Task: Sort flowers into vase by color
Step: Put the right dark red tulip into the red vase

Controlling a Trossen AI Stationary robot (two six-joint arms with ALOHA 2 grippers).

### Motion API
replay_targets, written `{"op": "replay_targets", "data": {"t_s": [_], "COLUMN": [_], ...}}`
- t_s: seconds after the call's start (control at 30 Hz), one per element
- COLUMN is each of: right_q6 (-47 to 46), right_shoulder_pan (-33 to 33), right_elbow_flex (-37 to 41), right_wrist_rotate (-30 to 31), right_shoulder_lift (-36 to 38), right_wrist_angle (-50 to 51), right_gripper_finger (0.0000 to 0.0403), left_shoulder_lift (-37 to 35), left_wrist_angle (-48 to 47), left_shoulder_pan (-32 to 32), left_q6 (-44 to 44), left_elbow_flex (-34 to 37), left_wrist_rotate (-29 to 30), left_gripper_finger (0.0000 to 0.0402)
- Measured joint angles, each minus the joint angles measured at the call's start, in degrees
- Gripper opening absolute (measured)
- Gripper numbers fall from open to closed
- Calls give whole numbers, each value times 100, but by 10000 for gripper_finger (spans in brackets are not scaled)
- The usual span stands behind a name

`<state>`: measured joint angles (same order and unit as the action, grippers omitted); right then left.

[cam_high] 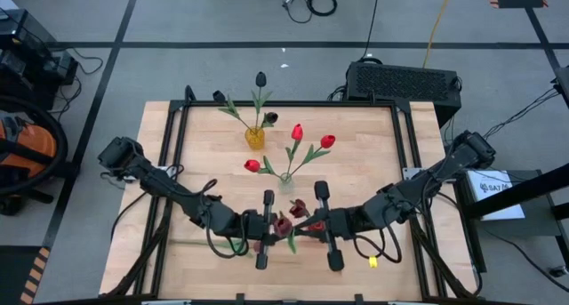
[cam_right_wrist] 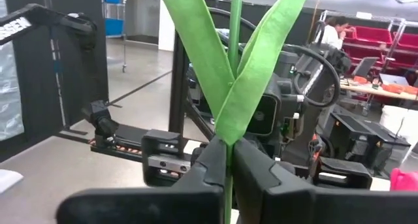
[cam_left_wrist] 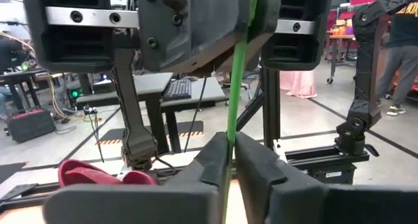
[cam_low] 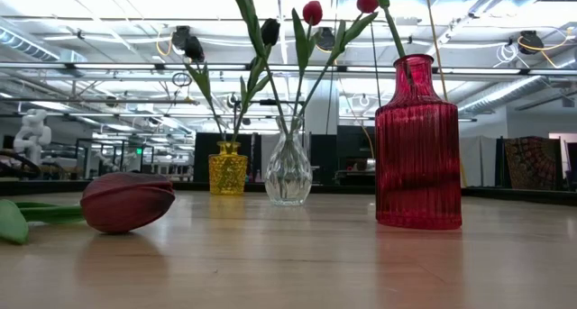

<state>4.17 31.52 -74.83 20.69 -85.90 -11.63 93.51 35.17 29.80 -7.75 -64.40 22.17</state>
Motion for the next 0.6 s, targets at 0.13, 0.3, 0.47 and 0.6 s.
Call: {"op": "replay_targets", "data": {"t_s": [0.13,0.3,0.47,0.6], "right_q6": [82,223,445,399], "right_shoulder_pan": [170,471,801,853], "right_elbow_flex": [0,-2,-2,373], "right_wrist_rotate": [-2,99,913,1388], "right_shoulder_lift": [119,566,1241,1831], "right_wrist_angle": [62,233,802,841], "right_gripper_finger": [4,3,2,2], "left_shoulder_lift": [-102,-257,-369,-369], "left_wrist_angle": [9,-255,-708,-923], "left_shoulder_pan": [131,331,529,623], "left_q6": [-3,-6,-8,-7], "left_elbow_flex": [0,-4,-4,-4], "left_wrist_rotate": [131,449,524,532], "left_gripper_finger": [85,141,156,156]}}
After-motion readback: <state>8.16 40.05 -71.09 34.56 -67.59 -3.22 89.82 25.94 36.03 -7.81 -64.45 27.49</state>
